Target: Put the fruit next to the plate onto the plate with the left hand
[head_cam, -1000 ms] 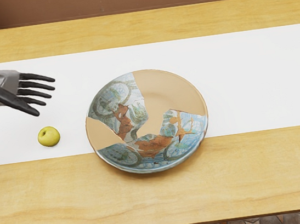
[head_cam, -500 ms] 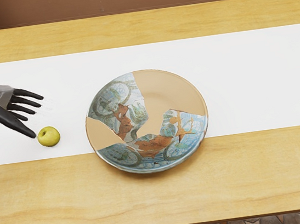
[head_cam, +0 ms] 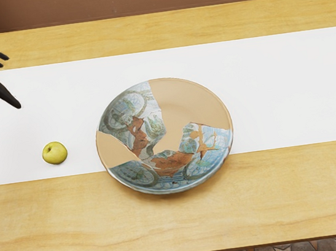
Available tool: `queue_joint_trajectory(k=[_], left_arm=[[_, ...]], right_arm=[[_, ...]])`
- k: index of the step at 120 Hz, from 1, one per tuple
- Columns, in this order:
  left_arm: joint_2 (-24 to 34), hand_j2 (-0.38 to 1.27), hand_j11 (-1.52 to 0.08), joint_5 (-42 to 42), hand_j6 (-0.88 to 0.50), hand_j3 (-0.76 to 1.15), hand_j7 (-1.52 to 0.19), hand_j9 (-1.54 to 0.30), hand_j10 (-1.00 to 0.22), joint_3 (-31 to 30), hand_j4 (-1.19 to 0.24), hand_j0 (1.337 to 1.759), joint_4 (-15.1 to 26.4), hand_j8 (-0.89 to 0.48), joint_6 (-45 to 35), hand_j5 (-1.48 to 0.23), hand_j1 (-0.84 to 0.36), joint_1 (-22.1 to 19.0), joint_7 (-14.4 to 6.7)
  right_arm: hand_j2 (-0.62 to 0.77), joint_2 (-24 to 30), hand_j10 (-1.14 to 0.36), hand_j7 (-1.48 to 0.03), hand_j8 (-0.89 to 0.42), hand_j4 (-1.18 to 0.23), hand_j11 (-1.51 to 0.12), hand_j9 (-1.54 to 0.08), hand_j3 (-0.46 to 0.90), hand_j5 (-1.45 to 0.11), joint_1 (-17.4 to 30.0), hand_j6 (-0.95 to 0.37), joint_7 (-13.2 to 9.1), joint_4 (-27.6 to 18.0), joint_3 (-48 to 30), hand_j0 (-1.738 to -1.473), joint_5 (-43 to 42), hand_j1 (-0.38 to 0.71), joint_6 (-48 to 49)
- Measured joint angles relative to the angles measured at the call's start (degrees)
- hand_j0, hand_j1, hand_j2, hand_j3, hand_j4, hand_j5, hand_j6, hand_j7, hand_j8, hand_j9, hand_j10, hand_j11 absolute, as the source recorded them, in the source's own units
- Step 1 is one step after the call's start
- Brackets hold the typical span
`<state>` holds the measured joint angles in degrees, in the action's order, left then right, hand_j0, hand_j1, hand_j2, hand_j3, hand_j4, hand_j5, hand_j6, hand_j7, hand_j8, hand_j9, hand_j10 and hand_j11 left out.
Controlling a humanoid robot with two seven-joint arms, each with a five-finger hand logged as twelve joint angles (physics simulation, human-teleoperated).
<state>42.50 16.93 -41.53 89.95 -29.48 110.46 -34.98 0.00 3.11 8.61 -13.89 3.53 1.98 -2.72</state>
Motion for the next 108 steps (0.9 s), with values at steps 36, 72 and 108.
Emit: queue_joint_trajectory(k=[36,72,108], left_arm=[[-23.82,0.05,-0.32,-23.11,-0.25,0.00,-0.32,-0.32,-0.25,-23.57,-0.25,1.658,8.00,-0.25,-5.21,-0.32,0.06,5.80,-0.02],[-34.78,0.05,-0.32,-33.86,-0.25,0.00,-0.32,-0.32,-0.25,-25.35,-0.25,1.658,8.89,-0.25,-5.51,-0.32,0.06,7.97,-0.02],[-36.38,0.05,-0.32,-34.97,-0.25,0.00,-0.32,-0.32,-0.25,-26.47,-0.25,1.658,6.15,-0.25,-5.52,-0.32,0.06,5.91,-0.02]], right_arm=[[-0.01,0.00,-0.04,-0.05,-0.04,-0.04,-0.05,-0.05,0.00,-0.05,0.01,-0.04,0.00,0.00,0.01,-1.658,-0.01,-0.30,0.00],[-0.01,0.00,-0.04,-0.05,-0.04,-0.04,-0.05,-0.05,0.00,-0.05,0.05,-0.04,0.00,0.00,0.06,-1.658,0.02,-0.30,0.00],[-0.01,0.00,-0.04,-0.05,-0.04,-0.04,-0.05,-0.05,0.00,-0.05,0.05,-0.04,0.00,0.00,0.07,-1.658,0.04,-0.30,0.00]])
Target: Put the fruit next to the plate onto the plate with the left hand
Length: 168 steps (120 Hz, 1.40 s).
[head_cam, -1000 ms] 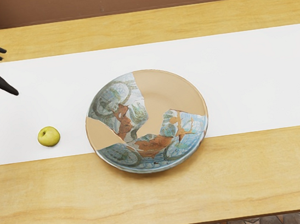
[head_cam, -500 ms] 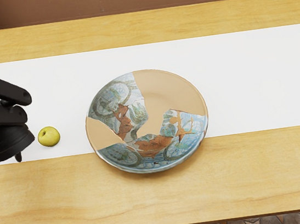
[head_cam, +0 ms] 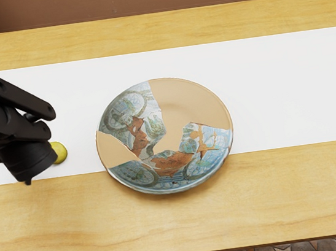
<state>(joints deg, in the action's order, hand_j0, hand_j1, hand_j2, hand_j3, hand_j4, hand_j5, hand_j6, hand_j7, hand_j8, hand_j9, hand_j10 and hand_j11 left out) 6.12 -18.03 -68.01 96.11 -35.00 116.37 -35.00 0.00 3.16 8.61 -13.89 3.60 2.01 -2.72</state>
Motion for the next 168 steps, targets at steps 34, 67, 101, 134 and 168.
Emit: queue_joint_trajectory(k=[34,67,101,134,168], left_arm=[[-3.65,0.05,-0.32,-2.23,-0.25,0.00,-0.32,-0.32,-0.25,0.38,-0.25,1.658,-1.53,-0.25,0.00,-0.32,0.06,-1.51,0.00],[-3.74,0.05,-0.32,-1.96,-0.25,0.00,-0.32,-0.32,-0.25,0.36,-0.25,1.658,-7.95,-0.25,0.00,-0.32,0.06,-5.11,0.00],[-6.12,0.05,-0.32,-1.85,-0.25,0.00,-0.32,-0.32,-0.25,0.42,-0.25,1.658,-13.14,-0.25,0.00,-0.32,0.06,-9.15,0.00],[-6.12,0.05,-0.33,-1.91,-0.25,0.00,-0.33,-0.33,-0.25,1.13,-0.25,1.658,-16.53,-0.25,0.00,-0.33,0.05,-11.17,0.00],[-6.12,0.06,-0.37,-1.91,-0.28,0.00,-0.37,-0.37,-0.28,3.13,-0.28,1.658,-19.44,-0.28,0.00,-0.37,0.01,-13.15,0.00]], right_arm=[[-0.01,0.00,-0.04,-0.05,-0.04,-0.04,-0.05,-0.05,0.00,-0.05,0.00,-0.04,0.00,0.00,0.00,-1.658,0.01,-0.30,0.00],[-0.01,0.00,-0.04,-0.05,-0.04,-0.04,-0.05,-0.05,0.00,-0.05,0.00,-0.04,0.00,0.00,0.00,-1.658,0.01,-0.30,0.00],[-0.01,0.00,-0.04,-0.05,-0.04,-0.04,-0.05,-0.05,0.00,-0.05,0.00,-0.04,0.00,0.00,0.00,-1.658,0.01,-0.30,0.00],[-0.01,0.00,-0.04,-0.05,-0.04,-0.04,-0.05,-0.05,0.00,-0.05,0.00,-0.04,0.00,0.00,0.00,-1.658,0.01,-0.30,0.00],[-0.01,0.00,-0.04,-0.05,-0.04,-0.04,-0.05,-0.05,0.00,-0.05,0.00,-0.04,0.00,0.00,0.00,-1.658,0.01,-0.30,0.00]])
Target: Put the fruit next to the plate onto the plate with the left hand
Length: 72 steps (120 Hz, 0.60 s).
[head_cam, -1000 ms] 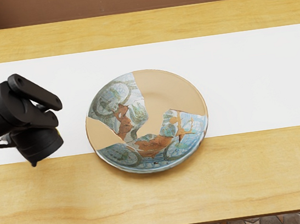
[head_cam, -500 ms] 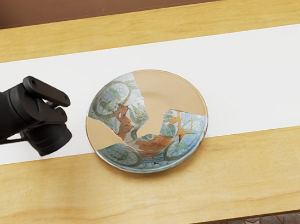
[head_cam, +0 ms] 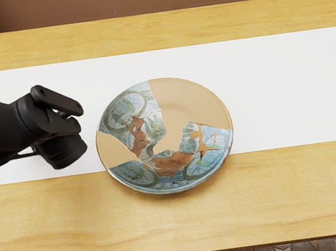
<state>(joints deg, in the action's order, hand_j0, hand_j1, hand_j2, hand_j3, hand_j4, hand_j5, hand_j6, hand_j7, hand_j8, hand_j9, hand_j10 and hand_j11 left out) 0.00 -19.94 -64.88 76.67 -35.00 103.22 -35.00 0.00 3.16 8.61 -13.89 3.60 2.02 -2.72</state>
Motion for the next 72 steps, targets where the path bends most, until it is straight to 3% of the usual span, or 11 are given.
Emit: queue_joint_trajectory(k=[53,72], left_arm=[[0.00,0.06,-0.38,-0.34,-0.29,0.00,-0.38,-0.38,-0.29,5.46,-0.29,1.658,0.77,-0.29,0.00,-0.38,0.00,-0.19,0.00],[0.00,0.08,-0.46,-0.48,-0.38,0.00,-0.44,-0.46,-0.29,6.04,-0.38,1.658,1.87,-0.23,-0.21,-0.44,-0.07,-0.60,-0.03]], right_arm=[[-0.01,0.00,-0.04,-0.05,-0.04,-0.04,-0.05,-0.05,0.00,-0.05,0.00,-0.04,0.00,0.00,0.00,-1.658,0.00,-0.30,0.00],[-0.01,0.00,-0.04,-0.05,-0.04,-0.04,-0.05,-0.05,0.00,-0.05,0.00,-0.04,0.00,0.00,0.00,-1.658,0.00,-0.30,0.00]])
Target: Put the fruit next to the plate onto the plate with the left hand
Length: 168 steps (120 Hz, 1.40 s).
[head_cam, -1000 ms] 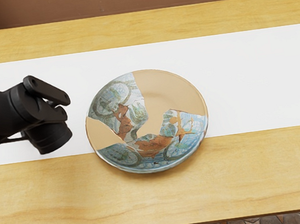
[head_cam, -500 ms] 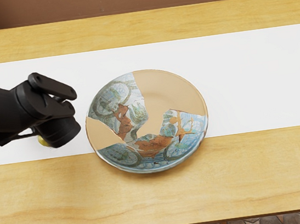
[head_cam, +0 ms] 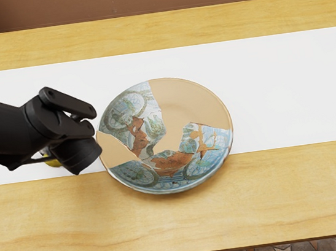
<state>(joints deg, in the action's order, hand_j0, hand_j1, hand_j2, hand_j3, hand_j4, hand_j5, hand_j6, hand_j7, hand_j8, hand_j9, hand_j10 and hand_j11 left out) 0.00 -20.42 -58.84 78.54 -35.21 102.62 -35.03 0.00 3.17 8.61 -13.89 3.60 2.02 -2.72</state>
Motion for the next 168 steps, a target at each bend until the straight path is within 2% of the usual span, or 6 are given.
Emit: queue_joint_trajectory(k=[32,56,81,89,120,168], left_arm=[[0.00,0.11,-0.76,-0.04,-0.53,0.00,-0.74,-0.76,-0.55,0.13,-0.59,1.655,1.68,-0.41,0.20,-0.74,-0.28,0.13,0.04],[0.00,0.24,-0.96,0.37,-0.45,0.00,-0.88,-0.94,-0.52,0.14,-0.73,1.649,2.13,-0.33,0.27,-0.89,-0.33,-0.13,0.22],[0.00,0.48,-1.10,0.31,-0.54,0.00,-0.67,-1.08,-0.50,0.20,-0.83,1.650,2.60,-0.28,0.25,-1.03,-0.39,0.34,0.16],[0.00,0.54,-1.12,0.44,-0.45,0.00,-0.77,-1.10,-0.48,0.25,-0.85,1.651,3.25,-0.25,0.32,-1.04,-0.41,0.65,0.27],[0.00,0.43,-1.16,-0.12,-0.40,0.00,-1.06,-1.15,-0.52,0.34,-0.84,1.651,8.00,-0.28,0.56,-1.15,-0.33,5.24,0.16],[0.00,0.37,-1.18,-3.99,-0.39,0.00,-1.14,-1.16,-0.56,1.37,-0.84,1.650,15.44,-0.33,0.66,-1.20,-0.27,17.18,0.17]], right_arm=[[-0.01,0.00,-0.04,-0.05,-0.04,-0.04,-0.05,-0.05,0.00,-0.05,0.01,-0.04,0.00,0.00,0.00,-1.658,0.00,-0.30,0.00],[-0.01,0.00,-0.04,-0.05,-0.04,-0.04,-0.05,-0.05,0.00,-0.05,0.02,-0.04,0.00,0.00,0.00,-1.658,0.00,-0.30,0.00],[-0.01,0.00,-0.04,-0.05,-0.04,-0.04,-0.05,-0.05,0.00,-0.05,0.06,-0.04,0.00,0.00,0.00,-1.658,0.00,-0.30,0.00],[-0.01,0.00,-0.04,-0.05,-0.04,-0.04,-0.05,-0.05,0.00,-0.05,0.07,-0.04,0.00,0.00,0.00,-1.658,0.00,-0.30,0.00],[-0.01,0.00,-0.04,-0.05,-0.04,-0.04,-0.05,-0.05,0.00,-0.05,0.08,-0.04,0.00,-0.06,0.00,-1.658,0.00,-0.30,0.00],[-0.01,0.00,-0.04,-0.05,-0.04,-0.04,-0.05,-0.05,0.00,-0.05,0.08,-0.04,0.00,-0.07,0.00,-1.658,0.00,-0.30,0.00]])
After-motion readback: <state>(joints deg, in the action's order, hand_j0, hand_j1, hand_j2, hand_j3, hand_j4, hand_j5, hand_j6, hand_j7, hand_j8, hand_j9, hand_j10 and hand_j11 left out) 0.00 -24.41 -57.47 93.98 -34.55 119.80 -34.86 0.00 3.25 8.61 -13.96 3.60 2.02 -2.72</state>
